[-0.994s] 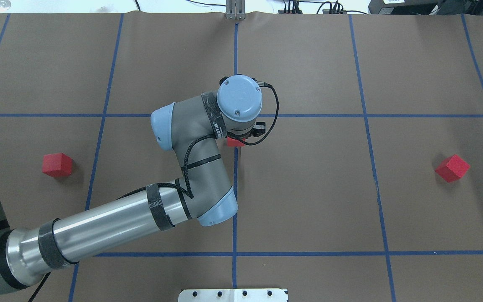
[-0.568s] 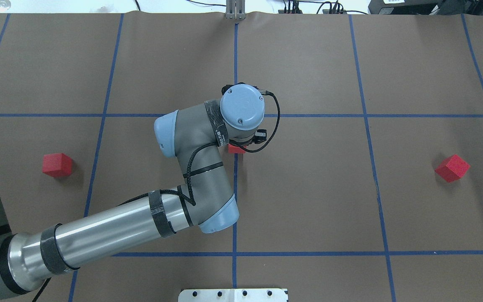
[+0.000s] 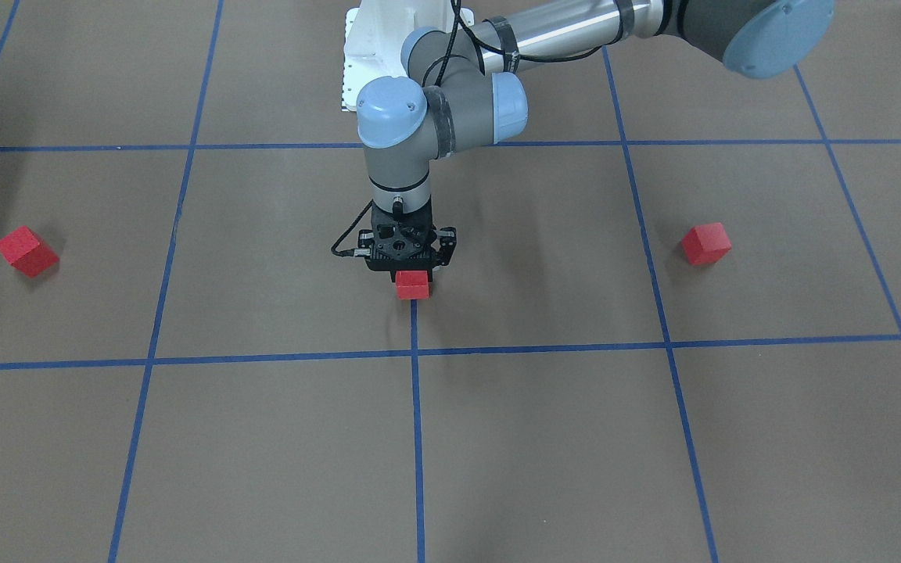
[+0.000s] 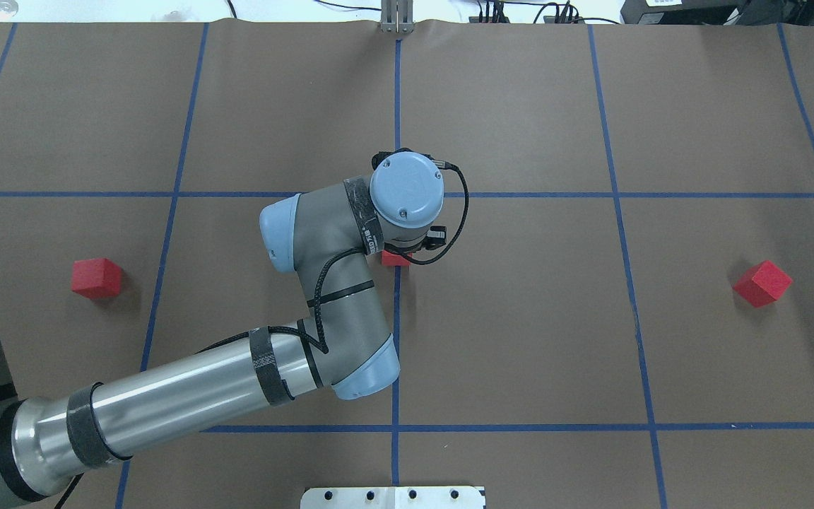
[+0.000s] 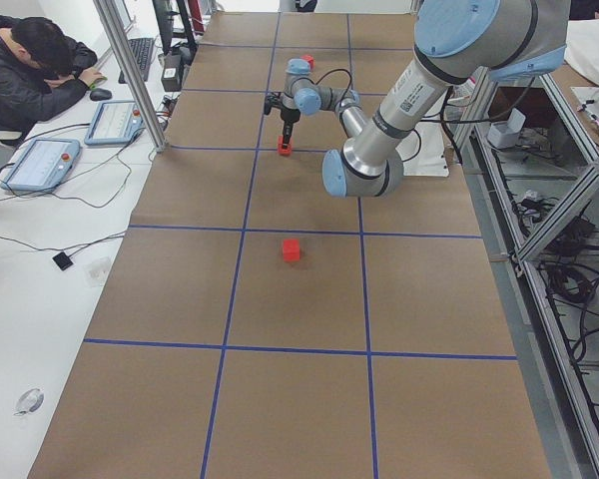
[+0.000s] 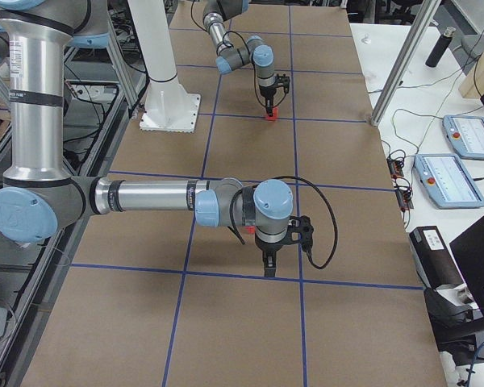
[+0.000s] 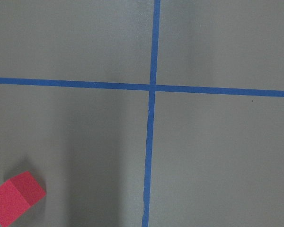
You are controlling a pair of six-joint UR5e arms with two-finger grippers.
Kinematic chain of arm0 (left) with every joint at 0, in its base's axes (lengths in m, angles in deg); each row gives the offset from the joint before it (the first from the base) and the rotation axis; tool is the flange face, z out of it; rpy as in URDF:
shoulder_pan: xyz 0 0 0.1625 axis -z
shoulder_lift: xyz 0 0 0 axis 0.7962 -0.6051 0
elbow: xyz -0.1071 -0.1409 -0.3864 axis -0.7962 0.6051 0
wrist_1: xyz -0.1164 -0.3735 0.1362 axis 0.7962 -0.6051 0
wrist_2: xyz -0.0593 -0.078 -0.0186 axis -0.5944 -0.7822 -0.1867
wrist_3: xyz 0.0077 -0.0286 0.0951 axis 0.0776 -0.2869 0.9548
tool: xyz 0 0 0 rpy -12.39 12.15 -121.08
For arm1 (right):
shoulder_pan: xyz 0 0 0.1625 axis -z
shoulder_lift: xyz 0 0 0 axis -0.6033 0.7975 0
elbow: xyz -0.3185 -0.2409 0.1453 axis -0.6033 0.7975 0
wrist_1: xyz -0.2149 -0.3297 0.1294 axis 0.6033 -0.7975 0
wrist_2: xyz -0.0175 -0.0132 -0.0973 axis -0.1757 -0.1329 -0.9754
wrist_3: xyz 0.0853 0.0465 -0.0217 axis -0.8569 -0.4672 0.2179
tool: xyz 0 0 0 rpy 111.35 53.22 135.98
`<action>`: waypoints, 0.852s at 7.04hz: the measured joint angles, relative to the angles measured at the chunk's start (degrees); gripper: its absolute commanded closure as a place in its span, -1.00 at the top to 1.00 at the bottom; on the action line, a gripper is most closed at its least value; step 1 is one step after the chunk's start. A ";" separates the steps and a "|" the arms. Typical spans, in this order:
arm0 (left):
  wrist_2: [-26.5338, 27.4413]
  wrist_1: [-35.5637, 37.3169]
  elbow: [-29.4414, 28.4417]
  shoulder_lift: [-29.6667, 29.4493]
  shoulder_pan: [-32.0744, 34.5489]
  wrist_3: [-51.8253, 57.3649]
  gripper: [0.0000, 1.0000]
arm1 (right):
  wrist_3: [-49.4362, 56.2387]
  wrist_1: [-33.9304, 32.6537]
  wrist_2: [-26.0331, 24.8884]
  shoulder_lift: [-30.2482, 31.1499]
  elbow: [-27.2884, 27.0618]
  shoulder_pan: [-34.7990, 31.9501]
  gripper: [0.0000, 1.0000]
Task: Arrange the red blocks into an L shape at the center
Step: 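Carry the red cube to the grid center and lower it, then open the left gripper and withdraw it away from the cube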
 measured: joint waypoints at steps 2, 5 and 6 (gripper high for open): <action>-0.70 0.06 0.83 0.23 0.04 0.07 1.00 | 0.06 0.00 0.00 0.00 0.05 -0.02 0.99; -2.14 5.47 6.06 0.28 2.51 0.59 1.00 | 0.13 0.42 -0.35 -0.25 -1.70 0.16 0.99; -4.79 8.97 9.07 0.29 5.34 1.41 1.00 | -0.03 0.67 -0.37 -0.76 -2.72 1.00 0.99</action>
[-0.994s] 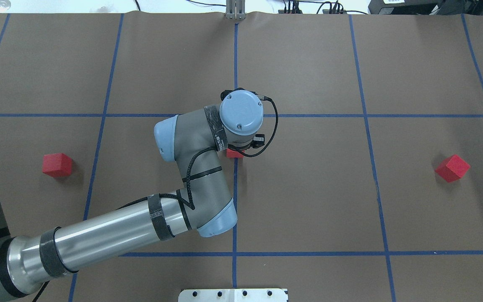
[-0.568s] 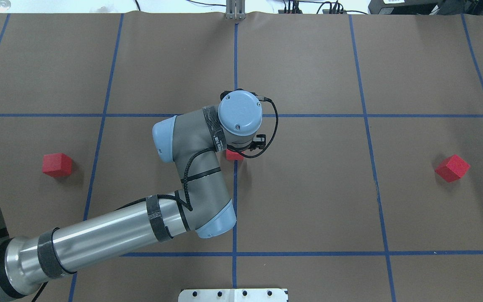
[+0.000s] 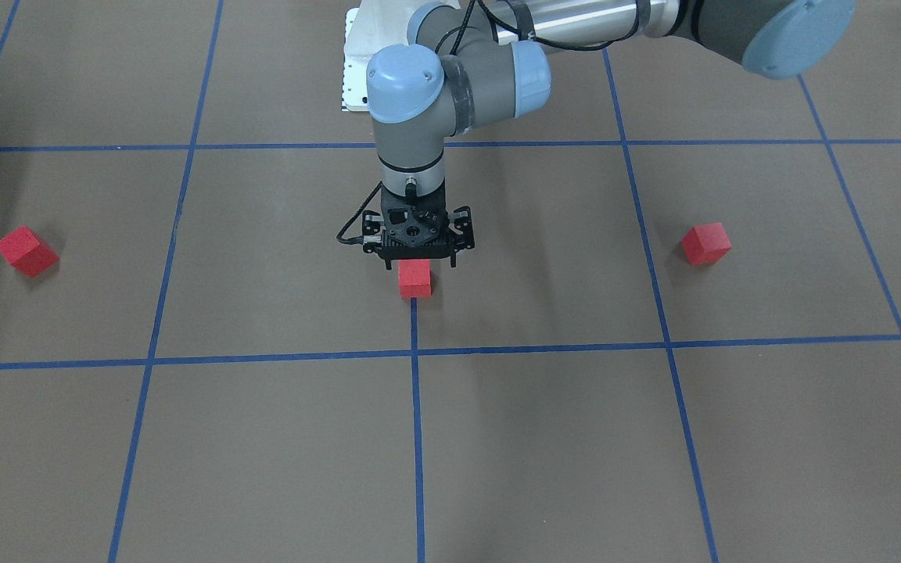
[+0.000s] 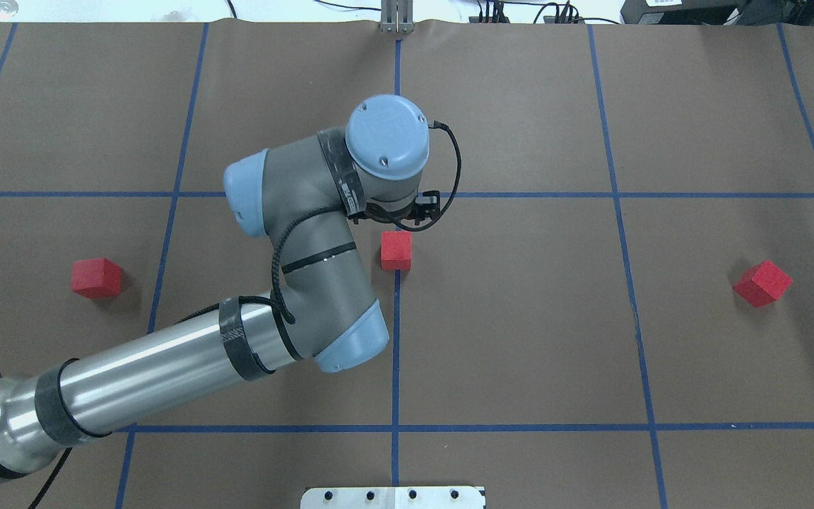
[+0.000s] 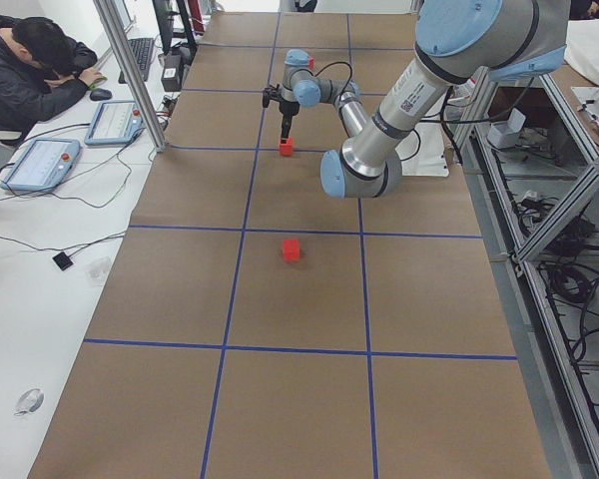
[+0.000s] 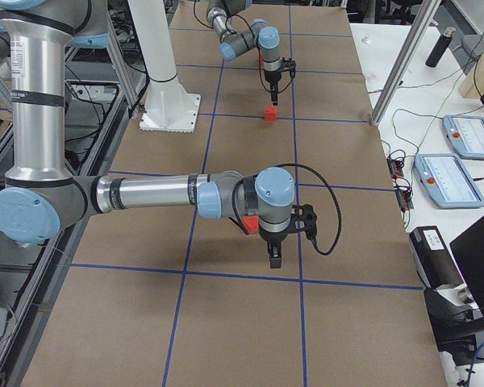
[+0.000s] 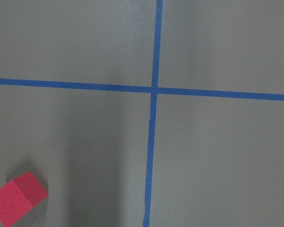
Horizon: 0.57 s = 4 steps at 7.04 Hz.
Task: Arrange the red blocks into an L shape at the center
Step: 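Open the left gripper and withdraw it away from the cube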
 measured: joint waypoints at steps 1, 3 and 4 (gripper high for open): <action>-2.62 3.23 2.57 0.37 3.00 1.37 1.00 | -0.13 0.10 0.10 -0.25 -0.30 1.10 0.99; -5.42 8.57 7.54 4.21 9.65 8.55 1.00 | -0.02 0.73 3.37 -0.24 -0.10 2.99 0.99; -7.59 9.48 9.73 8.15 14.02 14.58 1.00 | 0.01 4.00 5.05 0.03 -0.07 5.86 0.98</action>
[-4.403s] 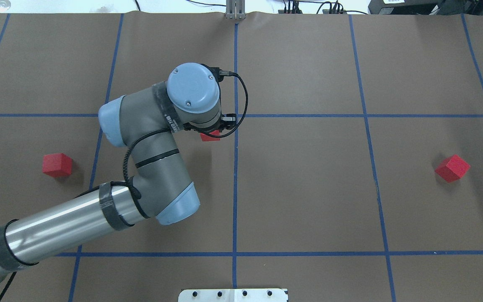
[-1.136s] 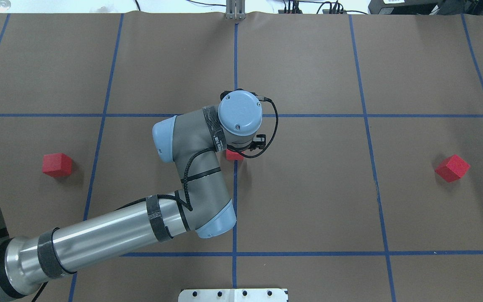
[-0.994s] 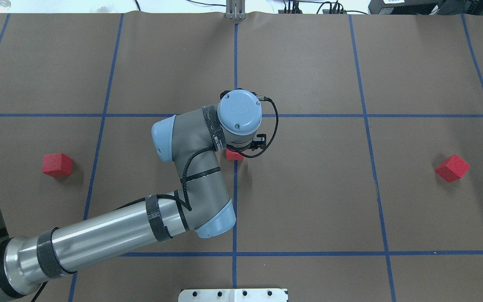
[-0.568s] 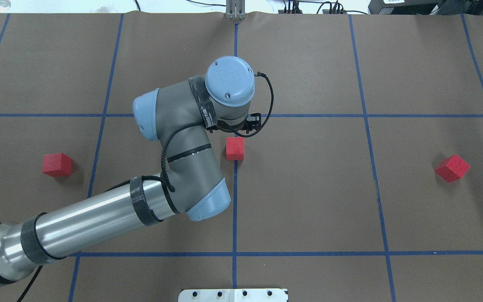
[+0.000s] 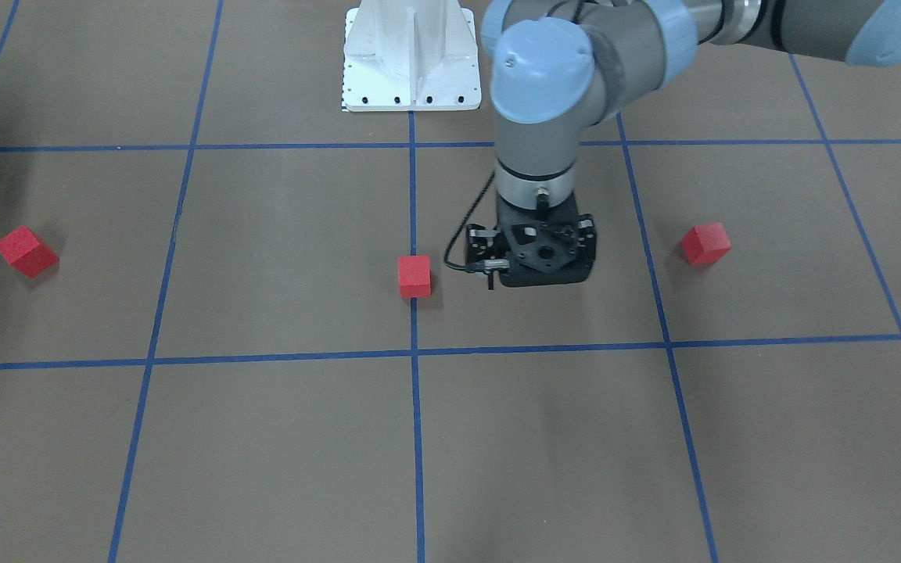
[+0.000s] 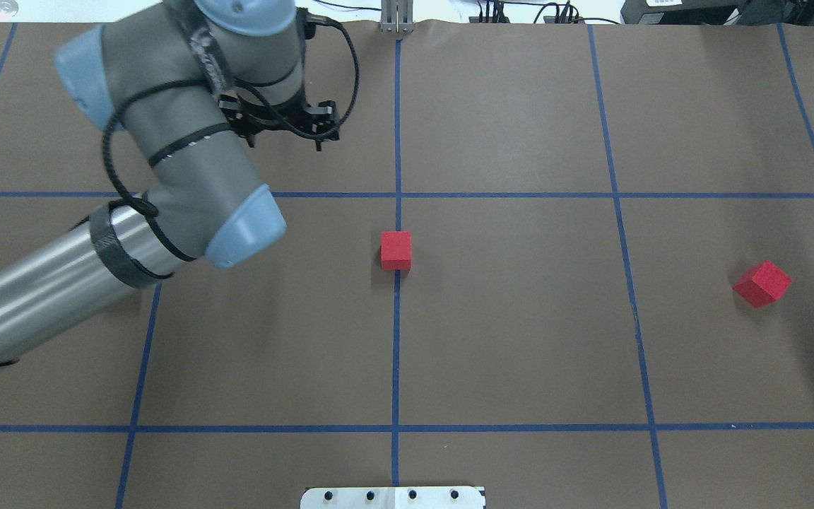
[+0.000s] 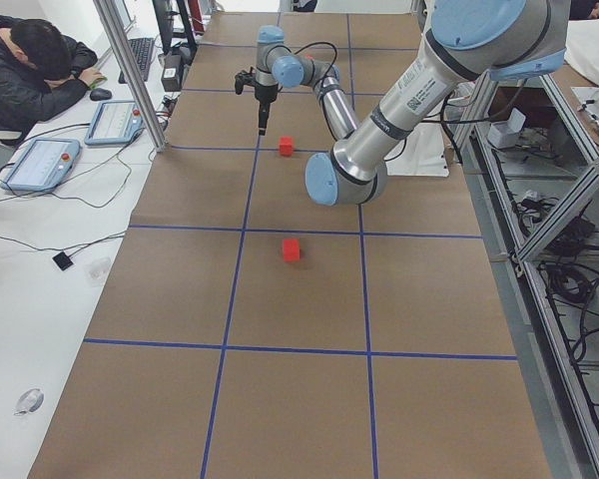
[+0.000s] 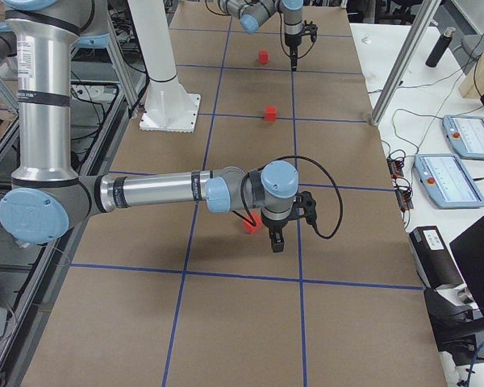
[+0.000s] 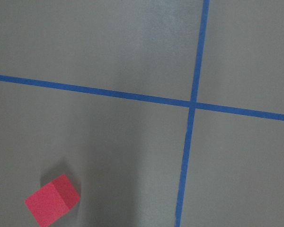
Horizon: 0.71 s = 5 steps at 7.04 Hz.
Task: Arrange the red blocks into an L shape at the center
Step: 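Open the left gripper and withdraw it away from the cube, then lower the right gripper onto the far red cube and grasp it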
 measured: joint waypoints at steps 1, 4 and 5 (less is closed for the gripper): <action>-1.71 0.27 1.83 3.94 4.27 6.48 1.00 | -0.06 6.81 0.47 0.77 0.17 4.49 0.98; -3.30 0.28 2.66 8.39 11.67 18.30 1.00 | -0.21 19.26 -2.09 1.51 1.82 17.91 0.98; -4.03 0.22 2.54 8.76 12.91 19.78 1.00 | -0.24 19.90 -4.27 1.28 2.14 20.38 0.98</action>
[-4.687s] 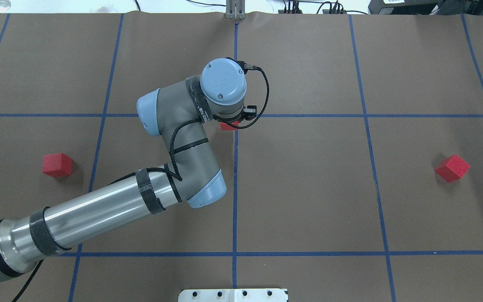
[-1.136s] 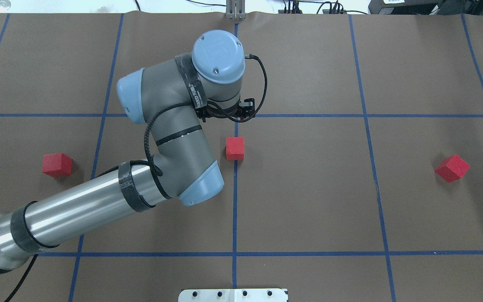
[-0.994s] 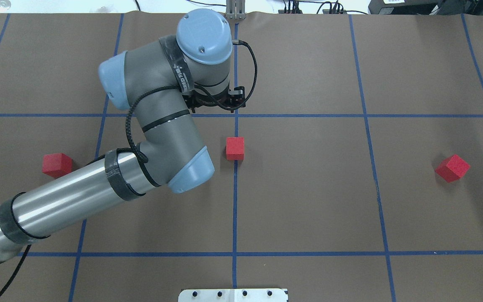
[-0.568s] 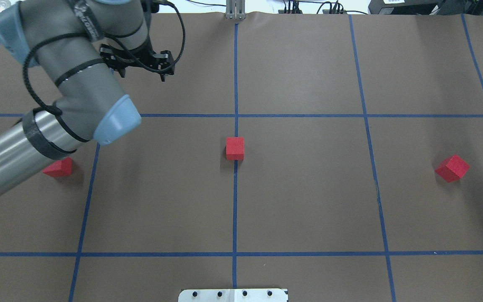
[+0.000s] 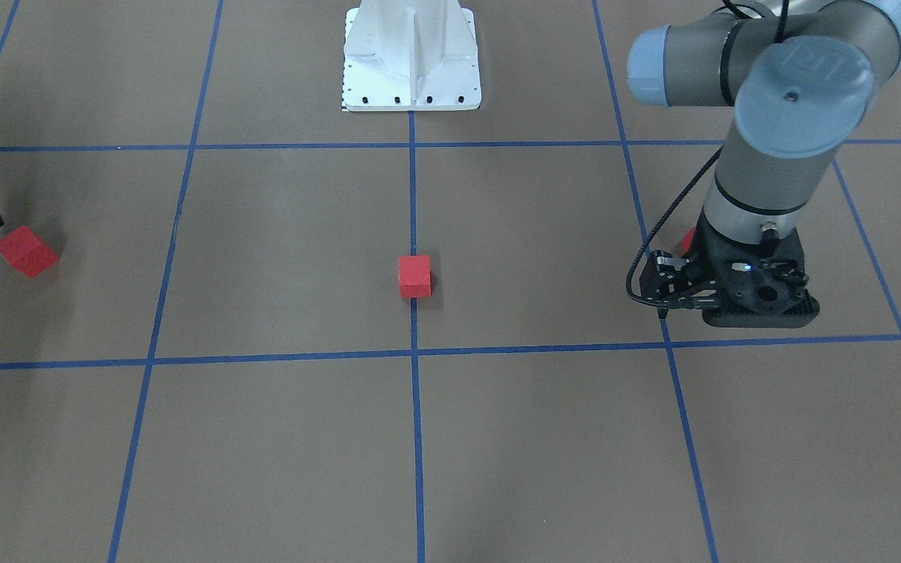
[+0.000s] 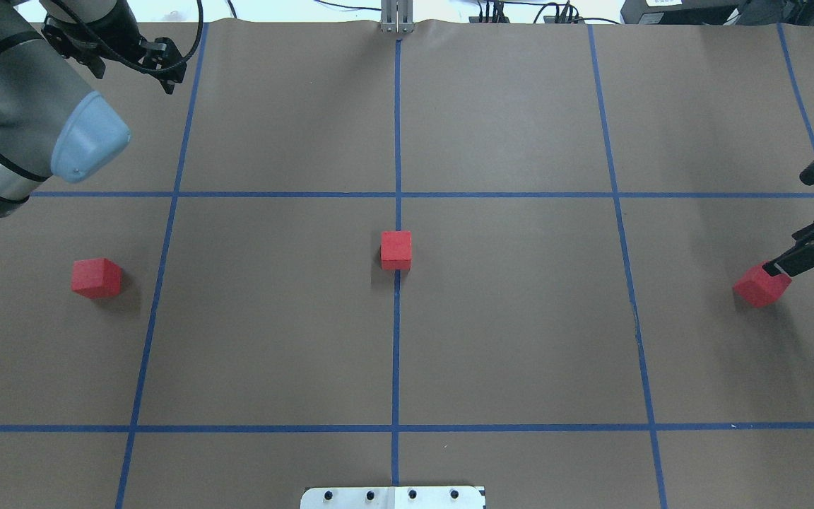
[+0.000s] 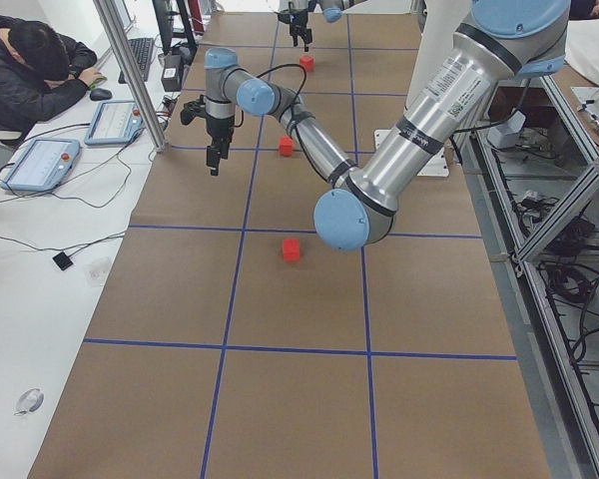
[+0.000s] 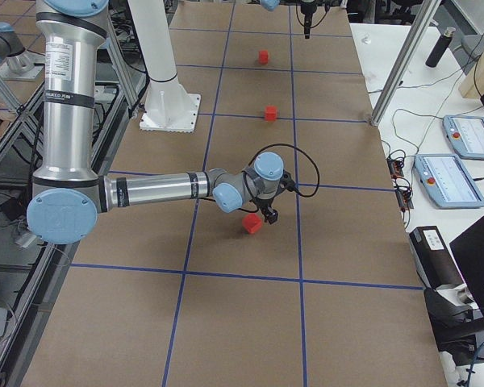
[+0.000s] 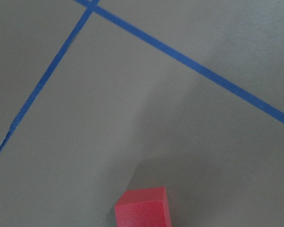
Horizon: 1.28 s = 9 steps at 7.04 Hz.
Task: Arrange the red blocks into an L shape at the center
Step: 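Lower the right gripper onto the far red cube and grasp it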
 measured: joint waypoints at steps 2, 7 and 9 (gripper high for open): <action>-0.45 -0.17 -0.27 0.21 0.63 0.76 1.00 | -0.02 0.14 -4.29 -0.09 0.41 2.28 0.98; -0.51 -0.29 -0.54 0.33 0.67 0.80 1.00 | -0.03 -0.08 -5.89 0.09 3.10 6.08 0.89; -0.51 -0.29 -0.59 0.33 0.66 0.76 1.00 | -0.02 -0.17 -6.26 0.20 3.72 6.43 0.77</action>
